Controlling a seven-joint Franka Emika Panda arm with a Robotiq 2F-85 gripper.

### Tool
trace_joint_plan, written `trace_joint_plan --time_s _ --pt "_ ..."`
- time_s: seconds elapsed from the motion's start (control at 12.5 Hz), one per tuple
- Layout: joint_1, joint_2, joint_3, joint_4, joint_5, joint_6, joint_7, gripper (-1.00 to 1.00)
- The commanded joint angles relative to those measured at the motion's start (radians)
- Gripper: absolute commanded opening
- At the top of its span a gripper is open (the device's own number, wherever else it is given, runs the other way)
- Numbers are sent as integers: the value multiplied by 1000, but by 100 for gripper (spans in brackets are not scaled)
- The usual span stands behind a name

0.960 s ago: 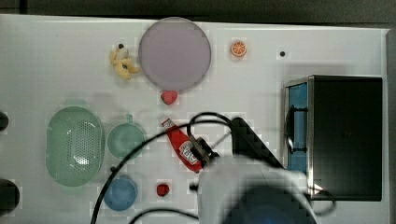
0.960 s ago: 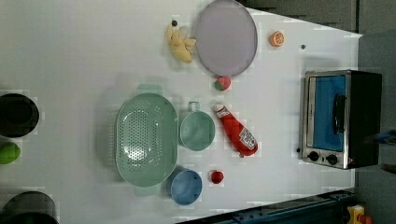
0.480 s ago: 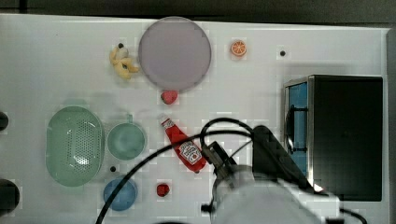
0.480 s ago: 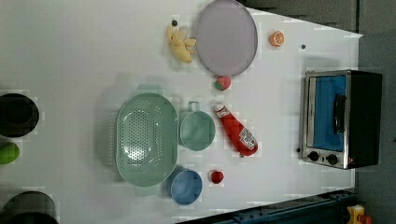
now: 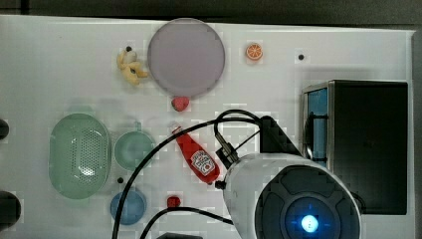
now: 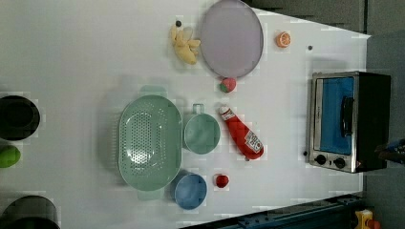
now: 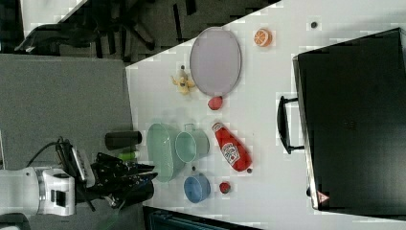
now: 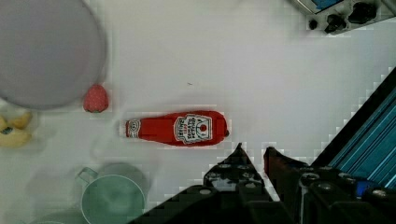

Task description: Flap open oven.

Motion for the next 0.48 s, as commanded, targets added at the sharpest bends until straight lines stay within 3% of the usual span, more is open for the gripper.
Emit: trace_joint_plan --time_s 0.08,0.48 --pt "-15 -19 -45 -40 -7 27 -199 -65" --pt "-38 14 -136 -137 -67 228 -631 -65"
